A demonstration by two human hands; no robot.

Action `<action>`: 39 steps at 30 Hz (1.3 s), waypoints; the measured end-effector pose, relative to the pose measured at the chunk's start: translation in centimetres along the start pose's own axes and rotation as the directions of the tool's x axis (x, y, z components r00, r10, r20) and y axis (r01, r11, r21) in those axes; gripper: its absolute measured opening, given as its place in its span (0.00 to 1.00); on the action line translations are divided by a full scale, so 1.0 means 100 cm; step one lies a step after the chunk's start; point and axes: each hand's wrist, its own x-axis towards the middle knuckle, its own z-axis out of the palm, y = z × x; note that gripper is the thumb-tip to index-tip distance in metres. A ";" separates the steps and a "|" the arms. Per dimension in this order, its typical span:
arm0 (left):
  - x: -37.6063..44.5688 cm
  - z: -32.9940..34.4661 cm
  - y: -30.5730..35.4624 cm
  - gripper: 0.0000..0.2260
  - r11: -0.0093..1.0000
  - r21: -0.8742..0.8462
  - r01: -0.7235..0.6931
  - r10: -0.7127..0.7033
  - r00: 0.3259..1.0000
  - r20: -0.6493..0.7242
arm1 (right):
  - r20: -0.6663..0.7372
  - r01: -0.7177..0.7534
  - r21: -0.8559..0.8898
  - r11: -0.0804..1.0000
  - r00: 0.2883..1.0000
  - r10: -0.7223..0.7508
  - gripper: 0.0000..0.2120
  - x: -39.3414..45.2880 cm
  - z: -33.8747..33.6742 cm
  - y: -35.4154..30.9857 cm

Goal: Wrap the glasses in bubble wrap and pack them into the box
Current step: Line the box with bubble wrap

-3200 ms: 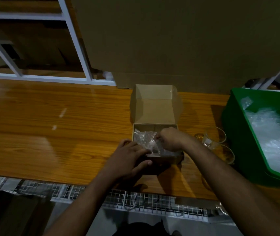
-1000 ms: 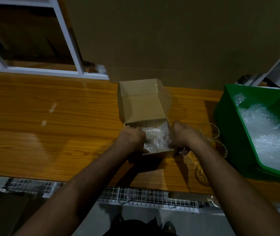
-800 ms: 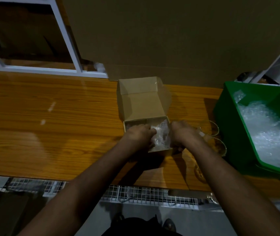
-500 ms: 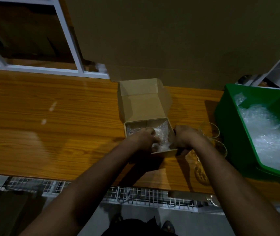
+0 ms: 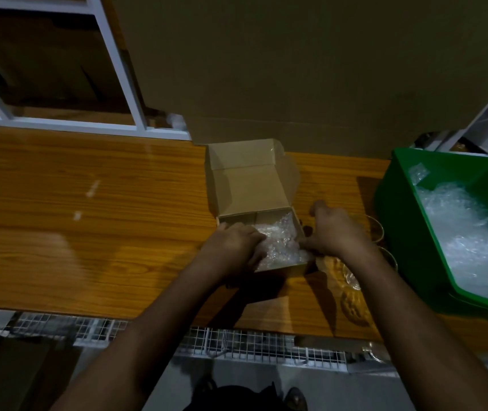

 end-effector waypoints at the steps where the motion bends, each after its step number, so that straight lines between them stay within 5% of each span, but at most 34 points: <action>1: -0.013 0.002 0.000 0.20 1.000 -0.019 0.018 -0.020 0.997 -0.078 | -0.057 0.069 -0.011 0.998 0.996 -0.069 0.20 -0.006 -0.006 0.001; 3: -0.034 0.007 0.003 0.20 0.999 -0.032 0.032 -0.036 0.989 -0.143 | -0.047 0.225 -0.071 0.972 0.972 -0.229 0.12 -0.020 -0.011 -0.001; 6: -0.052 0.024 0.007 0.20 0.995 0.104 0.010 0.000 0.995 -0.101 | 0.126 0.388 -0.277 0.879 0.921 -0.367 0.14 -0.039 0.006 -0.007; 9: -0.057 0.038 0.001 0.15 0.991 0.131 -0.038 0.049 0.995 -0.081 | 0.054 0.368 -0.438 0.820 0.922 -0.384 0.11 -0.040 0.029 -0.005; 16: -0.041 0.023 -0.009 0.11 0.982 0.173 -0.073 0.092 0.990 -0.105 | 0.009 0.343 -0.481 0.807 0.922 -0.386 0.10 -0.042 0.045 0.000; 21: -0.048 0.028 -0.010 0.11 0.993 0.102 -0.050 0.071 0.974 -0.213 | -0.109 0.354 -0.398 0.847 0.898 -0.426 0.07 -0.050 0.048 0.005; 27: -0.038 0.025 -0.014 0.14 0.991 0.124 -0.043 0.065 0.981 -0.185 | -0.159 0.429 -0.253 0.867 0.866 -0.475 0.11 -0.056 0.046 0.013; 32: -0.027 0.013 0.008 0.23 0.995 0.095 0.014 0.014 0.957 -0.291 | -0.436 0.473 -0.090 0.876 0.772 -0.462 0.15 -0.075 0.009 0.029; 39: 0.026 -0.018 0.092 0.24 0.965 -0.115 -0.236 0.165 0.886 -0.433 | -0.757 0.262 0.156 0.952 0.651 -0.054 0.10 -0.072 -0.064 0.127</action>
